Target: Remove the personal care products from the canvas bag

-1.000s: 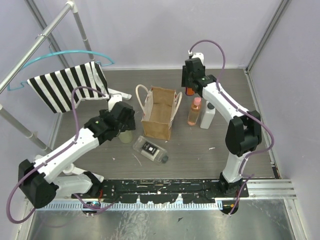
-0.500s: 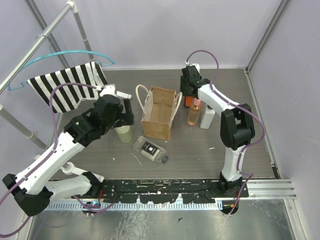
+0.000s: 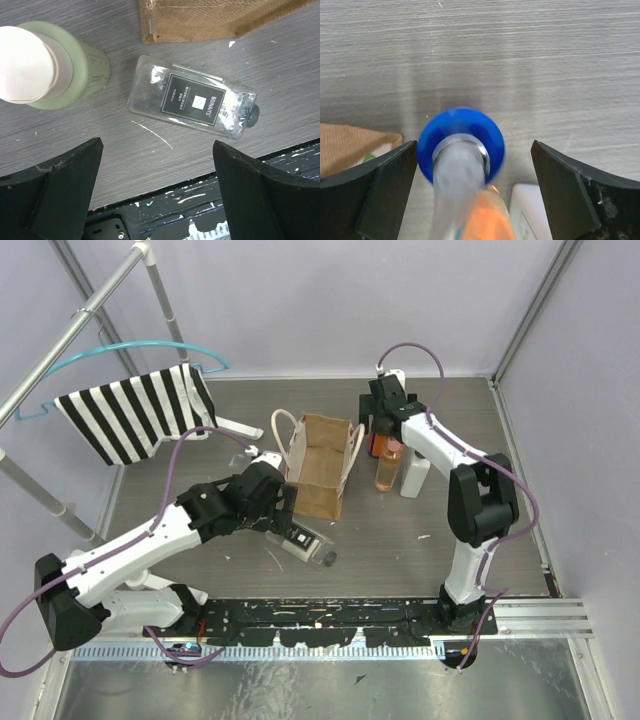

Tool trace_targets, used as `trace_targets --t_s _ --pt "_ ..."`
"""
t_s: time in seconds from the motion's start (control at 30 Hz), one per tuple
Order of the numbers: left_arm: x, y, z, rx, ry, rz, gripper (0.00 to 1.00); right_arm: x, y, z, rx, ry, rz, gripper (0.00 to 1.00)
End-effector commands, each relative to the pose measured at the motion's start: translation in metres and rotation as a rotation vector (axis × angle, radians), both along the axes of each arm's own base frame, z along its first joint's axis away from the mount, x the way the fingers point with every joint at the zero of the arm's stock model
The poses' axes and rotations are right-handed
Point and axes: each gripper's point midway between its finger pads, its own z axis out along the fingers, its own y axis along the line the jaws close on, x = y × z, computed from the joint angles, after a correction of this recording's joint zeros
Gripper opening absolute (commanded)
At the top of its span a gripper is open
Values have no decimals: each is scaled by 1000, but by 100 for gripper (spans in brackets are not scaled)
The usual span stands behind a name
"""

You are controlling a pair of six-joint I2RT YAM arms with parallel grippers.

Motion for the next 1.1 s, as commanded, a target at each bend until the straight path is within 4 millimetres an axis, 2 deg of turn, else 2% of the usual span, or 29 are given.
trace_targets --t_s 0.0,0.03,0.07,0.1,0.13,0.17,0.27,0.33,0.47,0.5,0.53,0.67,0.8,0.9,1.07 --pt "-7 -4 8 -75 -4 -2 99 -17 2 123 10 -288 44 100" --pt "-8 -4 4 -69 8 -1 99 -33 5 151 12 -345 68 100" --pt "-8 -4 0 -60 16 2 99 -46 11 160 1 -362 97 100" --pt "-7 -4 -2 -54 18 10 99 -67 17 182 18 -409 142 100" --pt "-6 -3 -2 -50 13 23 99 -82 26 184 25 -411 186 100" --pt "-5 -2 -1 -54 8 35 99 -105 30 202 52 -451 221 99" --pt "-1 2 14 -90 -40 69 99 -157 46 203 113 -448 357 95" --pt "1 8 30 -116 -83 93 99 -184 50 196 163 -422 433 82" --pt "2 19 56 -138 -139 114 99 -235 67 189 278 -399 608 80" --pt "2 20 59 -137 -146 114 99 -245 74 185 307 -372 653 80" --pt "2 22 61 -131 -150 117 99 -255 80 171 323 -312 690 80" --pt "2 24 63 -128 -154 116 99 -276 101 94 284 -81 727 76" --pt "-1 27 63 -131 -151 118 99 -294 118 43 231 4 747 75" --pt "-4 33 64 -133 -158 125 99 -302 121 12 186 70 764 76" --pt "-8 39 61 -150 -164 134 99 -313 143 -14 182 97 856 77"
